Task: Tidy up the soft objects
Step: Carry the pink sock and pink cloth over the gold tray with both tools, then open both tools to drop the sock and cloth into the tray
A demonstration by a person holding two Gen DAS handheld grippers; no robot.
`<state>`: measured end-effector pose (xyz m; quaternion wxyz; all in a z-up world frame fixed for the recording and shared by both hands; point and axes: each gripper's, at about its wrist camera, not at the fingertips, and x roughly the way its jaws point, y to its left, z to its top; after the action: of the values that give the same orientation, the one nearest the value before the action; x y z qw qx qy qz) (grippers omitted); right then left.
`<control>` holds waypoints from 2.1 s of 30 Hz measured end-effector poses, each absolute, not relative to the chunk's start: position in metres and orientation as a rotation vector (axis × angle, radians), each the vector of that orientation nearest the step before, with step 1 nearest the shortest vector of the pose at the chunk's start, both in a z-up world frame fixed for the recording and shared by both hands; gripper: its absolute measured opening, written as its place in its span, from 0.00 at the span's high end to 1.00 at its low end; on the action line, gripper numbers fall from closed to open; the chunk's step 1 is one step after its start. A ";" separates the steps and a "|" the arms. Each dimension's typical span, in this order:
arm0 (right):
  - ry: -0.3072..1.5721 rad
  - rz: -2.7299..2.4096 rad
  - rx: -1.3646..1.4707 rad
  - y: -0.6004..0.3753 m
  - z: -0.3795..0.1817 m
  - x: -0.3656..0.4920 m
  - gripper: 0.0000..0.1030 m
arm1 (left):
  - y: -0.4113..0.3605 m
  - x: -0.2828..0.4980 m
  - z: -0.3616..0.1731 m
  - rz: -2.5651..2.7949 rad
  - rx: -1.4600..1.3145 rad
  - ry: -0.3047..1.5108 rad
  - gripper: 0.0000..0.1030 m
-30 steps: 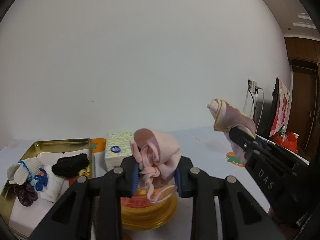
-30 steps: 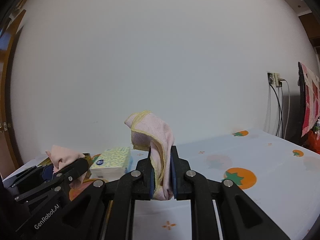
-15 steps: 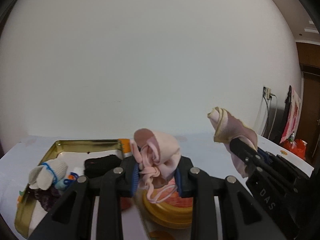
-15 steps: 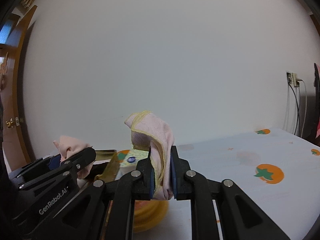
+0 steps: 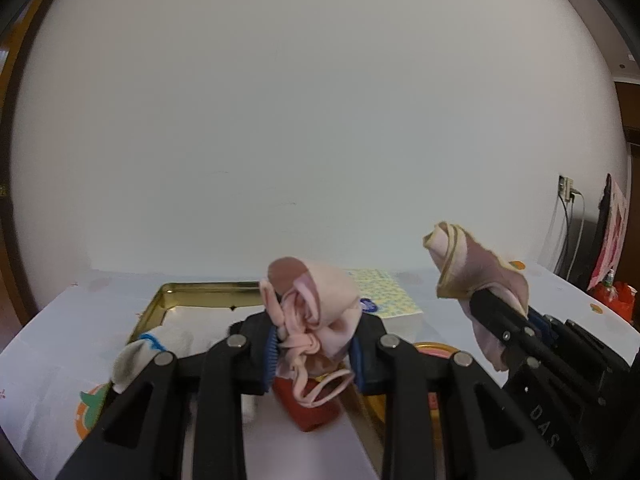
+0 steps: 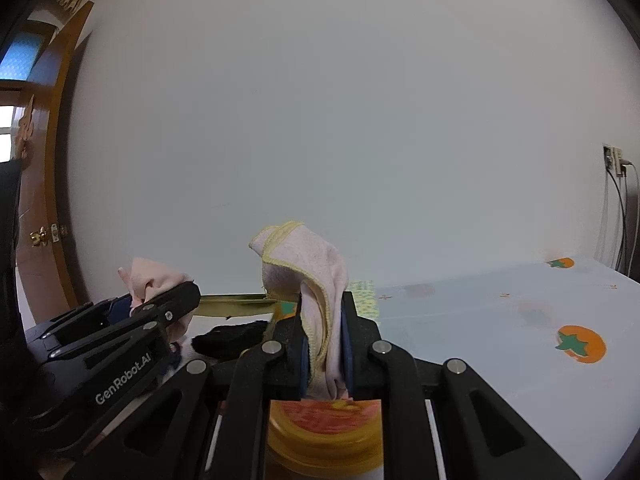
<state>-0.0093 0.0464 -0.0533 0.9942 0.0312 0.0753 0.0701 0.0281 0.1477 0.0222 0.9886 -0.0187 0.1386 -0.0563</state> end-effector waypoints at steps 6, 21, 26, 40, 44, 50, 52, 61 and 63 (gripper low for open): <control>0.159 0.178 0.062 0.060 -0.057 0.001 0.86 | 0.164 0.032 0.023 -0.070 -0.034 0.290 0.74; 0.191 0.246 0.088 0.076 -0.056 0.029 0.86 | 0.187 0.041 0.024 0.029 -0.121 0.371 0.74; 0.211 0.264 0.098 0.078 -0.055 0.042 0.86 | 0.195 0.045 0.027 0.043 -0.142 0.380 0.74; 0.341 0.345 0.119 0.112 -0.016 0.078 0.86 | 0.211 0.086 0.054 0.191 -0.109 0.514 0.74; 0.405 0.346 0.101 0.119 -0.012 0.104 0.86 | 0.212 0.101 0.054 0.219 -0.069 0.575 0.74; 0.566 0.363 0.110 0.131 -0.020 0.148 0.86 | 0.217 0.123 0.048 0.223 -0.074 0.669 0.74; 0.618 0.376 0.105 0.136 -0.025 0.161 0.86 | 0.217 0.123 0.044 0.227 -0.067 0.692 0.74; 0.802 0.477 0.202 0.142 -0.051 0.189 0.49 | 0.223 0.144 0.023 0.262 -0.085 0.824 0.22; 0.784 0.517 0.257 0.133 -0.050 0.184 0.34 | 0.220 0.140 0.026 0.272 -0.069 0.819 0.03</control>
<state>0.1841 0.1335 -0.0505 0.8840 0.1234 0.3765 0.2482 0.1401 0.2205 0.0255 0.9078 -0.0334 0.3968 0.1317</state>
